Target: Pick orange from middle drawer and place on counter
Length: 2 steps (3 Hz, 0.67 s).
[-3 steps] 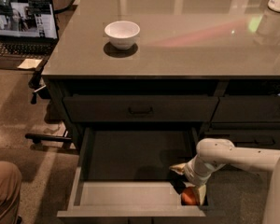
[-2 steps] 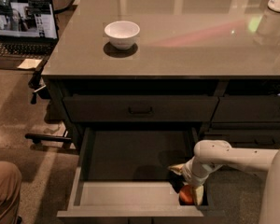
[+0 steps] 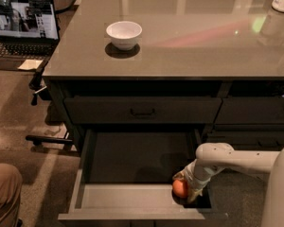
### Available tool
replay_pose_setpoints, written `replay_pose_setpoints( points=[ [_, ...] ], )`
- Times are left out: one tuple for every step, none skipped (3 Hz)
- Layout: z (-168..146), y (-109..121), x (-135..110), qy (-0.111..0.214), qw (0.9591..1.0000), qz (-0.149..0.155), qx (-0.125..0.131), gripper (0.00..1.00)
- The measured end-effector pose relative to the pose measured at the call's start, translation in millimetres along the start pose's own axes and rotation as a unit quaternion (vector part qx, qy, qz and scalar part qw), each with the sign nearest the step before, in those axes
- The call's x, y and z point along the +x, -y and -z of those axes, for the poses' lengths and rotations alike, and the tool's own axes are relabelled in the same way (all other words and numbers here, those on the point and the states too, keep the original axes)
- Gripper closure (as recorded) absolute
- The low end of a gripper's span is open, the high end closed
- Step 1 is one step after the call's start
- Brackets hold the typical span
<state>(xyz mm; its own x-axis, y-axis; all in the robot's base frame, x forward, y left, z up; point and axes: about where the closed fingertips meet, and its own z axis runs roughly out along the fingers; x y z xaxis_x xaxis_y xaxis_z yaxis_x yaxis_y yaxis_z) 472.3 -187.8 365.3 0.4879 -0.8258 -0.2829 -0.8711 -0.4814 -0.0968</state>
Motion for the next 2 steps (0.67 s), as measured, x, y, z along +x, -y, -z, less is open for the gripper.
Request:
replay_pose_setpoints(
  points=[
    [-0.6,1.0,0.3,-0.005,0.9999,-0.007,0.008,0.65],
    [-1.1,3.4,-1.6,-0.008,0.9998,-0.008,0.014,0.88]
  ],
)
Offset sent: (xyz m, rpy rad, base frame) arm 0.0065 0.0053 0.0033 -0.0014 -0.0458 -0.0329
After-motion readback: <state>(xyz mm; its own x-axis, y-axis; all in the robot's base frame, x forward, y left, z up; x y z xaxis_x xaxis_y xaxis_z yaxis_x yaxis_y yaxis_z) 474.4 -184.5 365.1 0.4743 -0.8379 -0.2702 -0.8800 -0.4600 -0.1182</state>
